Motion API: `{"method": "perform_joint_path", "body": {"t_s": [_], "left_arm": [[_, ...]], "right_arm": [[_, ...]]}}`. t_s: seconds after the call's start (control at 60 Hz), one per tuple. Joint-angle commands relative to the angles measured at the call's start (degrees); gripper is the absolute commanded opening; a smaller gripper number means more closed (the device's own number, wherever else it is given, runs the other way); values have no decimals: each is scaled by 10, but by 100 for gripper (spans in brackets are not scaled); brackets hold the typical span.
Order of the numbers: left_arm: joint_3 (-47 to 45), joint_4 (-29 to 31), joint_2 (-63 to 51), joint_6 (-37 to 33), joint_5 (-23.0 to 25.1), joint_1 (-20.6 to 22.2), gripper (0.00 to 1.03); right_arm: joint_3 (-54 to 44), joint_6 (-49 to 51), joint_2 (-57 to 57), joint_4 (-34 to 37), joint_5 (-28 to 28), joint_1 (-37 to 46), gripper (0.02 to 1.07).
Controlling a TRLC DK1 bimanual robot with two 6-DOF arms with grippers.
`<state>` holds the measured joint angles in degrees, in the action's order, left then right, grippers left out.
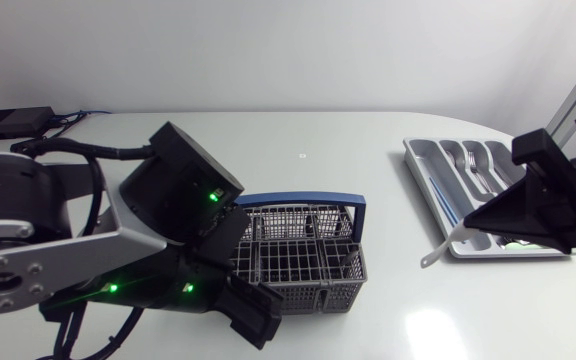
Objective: Unload the cutlery basket into the drawer organizer.
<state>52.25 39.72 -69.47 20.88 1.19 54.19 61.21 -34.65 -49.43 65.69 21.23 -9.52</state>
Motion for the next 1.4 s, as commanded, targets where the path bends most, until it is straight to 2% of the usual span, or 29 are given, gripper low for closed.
{"method": "perform_joint_path", "body": {"t_s": [0.0,0.3,0.617,0.8,0.983,1.383], "left_arm": [[20,8,7,-28,1,5,98],[10,20,28,-74,1,19,98],[-2,29,58,-88,1,16,98],[-9,29,69,-88,1,14,98],[-18,28,73,-90,1,14,98],[-21,27,73,-91,0,16,98]], "right_arm": [[17,57,-11,27,-1,31,8],[20,245,-53,85,-43,163,8],[16,359,-121,50,-124,255,8],[19,430,-160,-2,-165,285,8],[-26,481,-190,-121,-239,289,8],[-77,574,-323,-330,-319,332,8]]}}
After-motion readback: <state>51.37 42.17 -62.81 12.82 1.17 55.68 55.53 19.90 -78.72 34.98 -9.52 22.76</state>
